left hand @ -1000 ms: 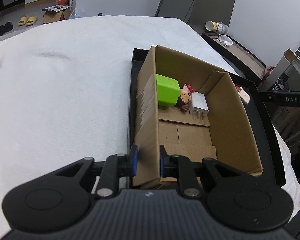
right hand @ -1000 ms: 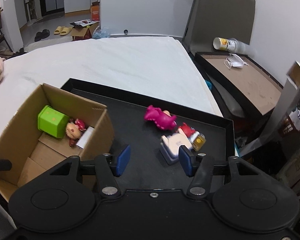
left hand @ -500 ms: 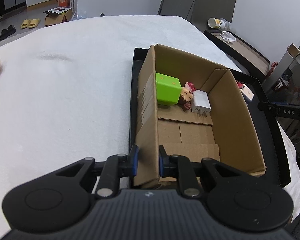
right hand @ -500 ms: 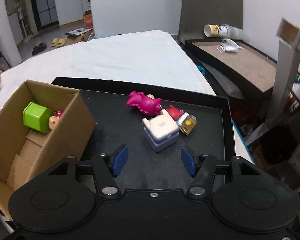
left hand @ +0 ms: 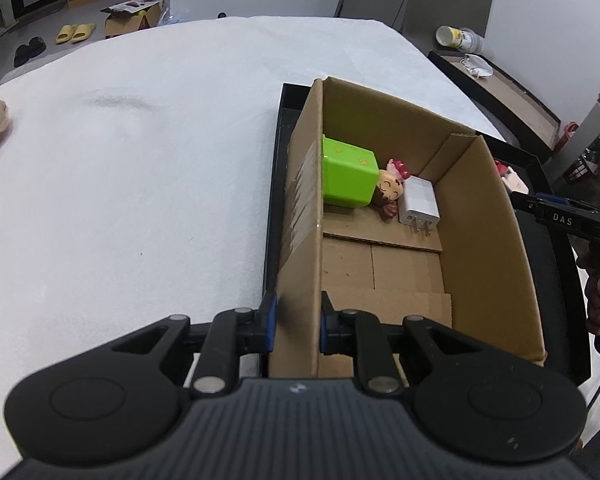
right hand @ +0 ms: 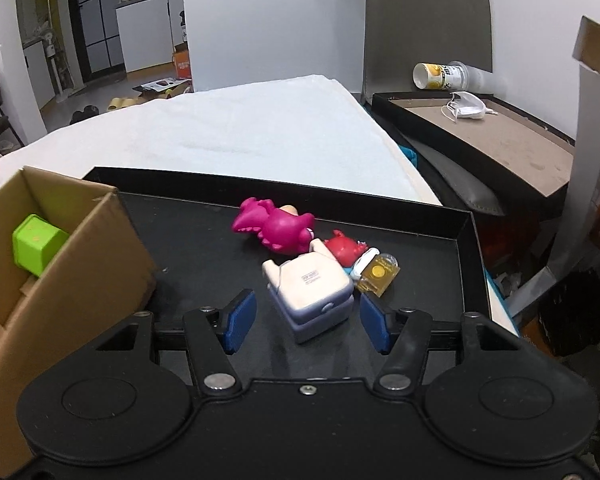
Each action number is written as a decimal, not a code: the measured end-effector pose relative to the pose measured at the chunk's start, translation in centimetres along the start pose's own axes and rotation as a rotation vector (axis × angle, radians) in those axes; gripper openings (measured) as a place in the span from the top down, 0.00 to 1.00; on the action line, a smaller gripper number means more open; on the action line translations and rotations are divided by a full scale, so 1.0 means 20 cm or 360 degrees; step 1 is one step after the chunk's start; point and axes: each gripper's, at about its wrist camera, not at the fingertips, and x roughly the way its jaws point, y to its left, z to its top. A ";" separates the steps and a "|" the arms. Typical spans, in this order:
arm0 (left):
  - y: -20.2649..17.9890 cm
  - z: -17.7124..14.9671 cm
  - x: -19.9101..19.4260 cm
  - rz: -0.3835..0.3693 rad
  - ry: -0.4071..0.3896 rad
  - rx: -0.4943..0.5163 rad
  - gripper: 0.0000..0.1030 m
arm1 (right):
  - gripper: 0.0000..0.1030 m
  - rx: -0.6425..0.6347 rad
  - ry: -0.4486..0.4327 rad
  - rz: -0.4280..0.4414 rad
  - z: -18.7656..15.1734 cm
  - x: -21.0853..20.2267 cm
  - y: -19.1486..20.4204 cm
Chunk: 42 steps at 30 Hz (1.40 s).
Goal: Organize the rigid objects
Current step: 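Move the right gripper to the white-blue cube toy and grasp it, then carry the white-blue cube toy into the box and release it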
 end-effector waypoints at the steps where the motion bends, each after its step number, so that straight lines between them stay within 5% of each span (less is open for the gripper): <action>1: 0.00 0.00 0.00 0.0009 0.0003 0.0002 0.82 | 0.45 -0.0008 -0.0006 -0.0002 0.00 0.02 -0.01; 13: -0.05 0.01 0.04 0.0091 0.0039 0.0020 0.82 | 0.46 0.0000 -0.0051 0.0062 0.04 0.12 -0.06; 16: -0.07 0.01 0.04 0.0112 0.0039 0.0047 0.82 | 0.57 -0.0022 -0.0060 0.0079 0.03 0.13 -0.05; 22: -0.08 0.01 0.04 0.0110 0.0038 0.0063 0.83 | 0.58 0.0010 -0.0039 0.0089 0.02 0.10 -0.07; 42: -0.03 -0.03 -0.07 -0.0009 -0.0040 0.0055 0.84 | 0.58 0.0026 -0.0020 0.0057 0.06 -0.24 0.08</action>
